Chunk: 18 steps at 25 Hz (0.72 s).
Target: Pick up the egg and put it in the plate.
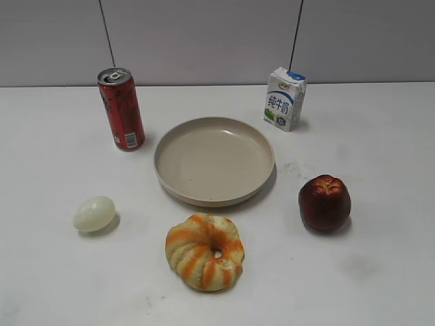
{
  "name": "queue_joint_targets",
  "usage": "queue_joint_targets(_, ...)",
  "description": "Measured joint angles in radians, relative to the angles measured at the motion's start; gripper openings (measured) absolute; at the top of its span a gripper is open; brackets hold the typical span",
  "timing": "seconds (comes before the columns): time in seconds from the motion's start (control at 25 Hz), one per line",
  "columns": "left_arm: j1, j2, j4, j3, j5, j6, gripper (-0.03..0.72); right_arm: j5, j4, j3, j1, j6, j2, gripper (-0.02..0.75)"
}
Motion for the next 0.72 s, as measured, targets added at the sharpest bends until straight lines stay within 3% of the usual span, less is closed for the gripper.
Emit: queue_joint_targets(0.72, 0.0, 0.0, 0.0, 0.0, -0.002, 0.0, 0.597, 0.0, 0.0, 0.0, 0.0, 0.0, 0.0, 0.587)
